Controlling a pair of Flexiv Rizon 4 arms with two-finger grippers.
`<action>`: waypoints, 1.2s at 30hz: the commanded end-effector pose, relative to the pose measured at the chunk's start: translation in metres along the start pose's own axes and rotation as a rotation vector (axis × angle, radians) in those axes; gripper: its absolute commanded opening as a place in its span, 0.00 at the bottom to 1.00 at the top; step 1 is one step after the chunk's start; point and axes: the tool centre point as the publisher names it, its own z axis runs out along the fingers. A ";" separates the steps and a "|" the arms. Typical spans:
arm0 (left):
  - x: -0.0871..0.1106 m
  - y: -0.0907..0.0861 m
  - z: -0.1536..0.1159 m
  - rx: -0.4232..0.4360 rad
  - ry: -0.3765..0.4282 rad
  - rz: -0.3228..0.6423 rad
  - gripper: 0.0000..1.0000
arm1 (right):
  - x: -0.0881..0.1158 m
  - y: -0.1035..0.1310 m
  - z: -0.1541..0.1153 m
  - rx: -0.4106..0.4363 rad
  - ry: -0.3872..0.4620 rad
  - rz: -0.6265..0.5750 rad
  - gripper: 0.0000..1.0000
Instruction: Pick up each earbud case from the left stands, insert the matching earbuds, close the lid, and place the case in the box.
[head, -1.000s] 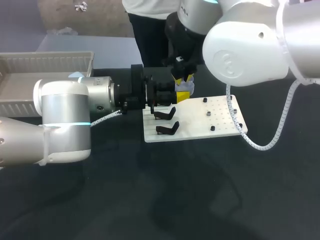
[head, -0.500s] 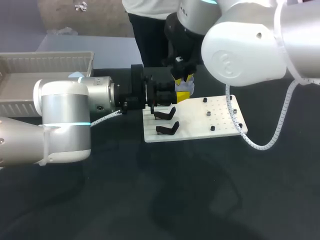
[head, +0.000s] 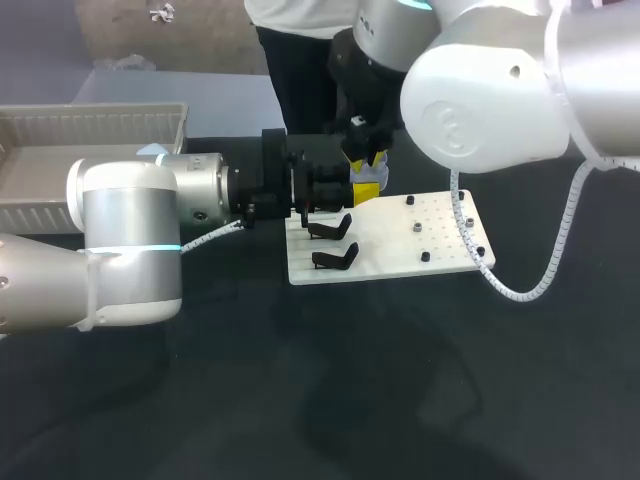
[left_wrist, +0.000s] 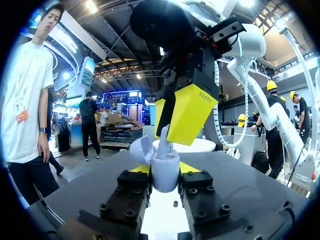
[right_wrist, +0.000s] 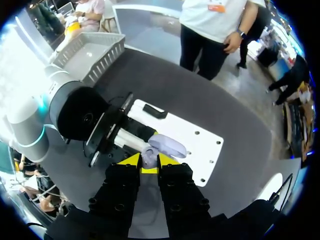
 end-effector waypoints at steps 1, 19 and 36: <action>0.001 -0.001 0.000 -0.006 -0.004 0.004 0.00 | -0.004 0.000 0.002 0.001 0.009 -0.003 0.00; 0.001 -0.001 0.000 -0.006 -0.004 0.004 0.00 | -0.004 -0.002 0.006 0.017 0.033 -0.027 0.00; 0.001 -0.001 0.000 -0.006 -0.004 0.004 0.00 | -0.004 -0.002 0.007 0.010 0.039 -0.025 0.20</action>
